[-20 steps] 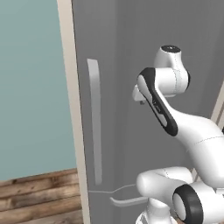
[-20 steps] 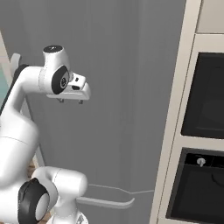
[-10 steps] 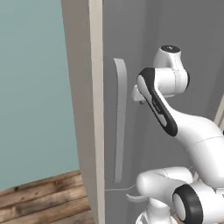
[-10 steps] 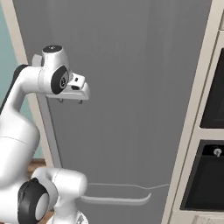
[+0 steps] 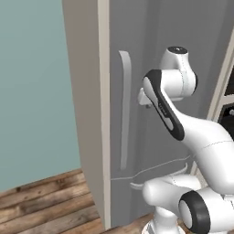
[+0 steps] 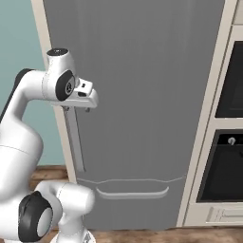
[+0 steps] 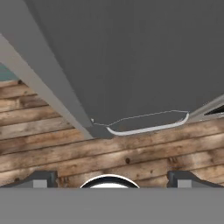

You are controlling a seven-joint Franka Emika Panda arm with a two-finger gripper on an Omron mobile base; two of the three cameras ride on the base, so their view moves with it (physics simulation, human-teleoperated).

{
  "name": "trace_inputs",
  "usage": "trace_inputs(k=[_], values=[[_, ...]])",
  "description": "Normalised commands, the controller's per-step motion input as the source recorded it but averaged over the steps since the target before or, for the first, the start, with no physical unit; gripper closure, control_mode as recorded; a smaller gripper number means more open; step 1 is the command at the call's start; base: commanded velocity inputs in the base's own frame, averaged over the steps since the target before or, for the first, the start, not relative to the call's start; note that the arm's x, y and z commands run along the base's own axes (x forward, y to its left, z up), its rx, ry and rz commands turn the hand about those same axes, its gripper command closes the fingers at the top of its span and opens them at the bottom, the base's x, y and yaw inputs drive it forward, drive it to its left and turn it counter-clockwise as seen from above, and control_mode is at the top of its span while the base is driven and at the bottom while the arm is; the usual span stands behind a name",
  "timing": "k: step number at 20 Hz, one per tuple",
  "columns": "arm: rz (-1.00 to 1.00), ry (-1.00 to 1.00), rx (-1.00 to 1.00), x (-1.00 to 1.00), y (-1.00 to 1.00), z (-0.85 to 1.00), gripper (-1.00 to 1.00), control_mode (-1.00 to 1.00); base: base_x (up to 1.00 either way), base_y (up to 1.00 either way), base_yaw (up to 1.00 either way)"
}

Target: There is a bowl on the dining counter. Grab a lemon wedge from the fridge and place it in the bowl. Then get the liquor bottle and glass cup from the cabinet and place them next to the bowl.

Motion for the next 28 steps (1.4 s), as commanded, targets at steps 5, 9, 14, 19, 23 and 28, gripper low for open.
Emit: trace_inputs(k=[5,9,14,19,23,28], values=[[0.0,0.0,0.0,0.0,0.0,0.0,-1.0,1.0,-0.43,0.38,-0.1],[0.0,0.0,0.0,0.0,0.0,0.0,-1.0,1.0,0.0,0.46,-0.04],[-0.04,-0.01,0.0,0.0,0.09,0.0,-1.0,-1.0,0.0,0.19,-0.05],[-0.07,-0.18,0.0,0.0,0.09,0.0,-1.0,-1.0,0.0,0.0,0.0],[-0.03,-0.31,0.0,0.0,0.0,0.0,-1.0,-1.0,0.0,0.0,0.0],[-0.02,-0.18,0.0,0.25,0.02,0.0,-1.0,-1.0,0.0,0.0,0.0]])
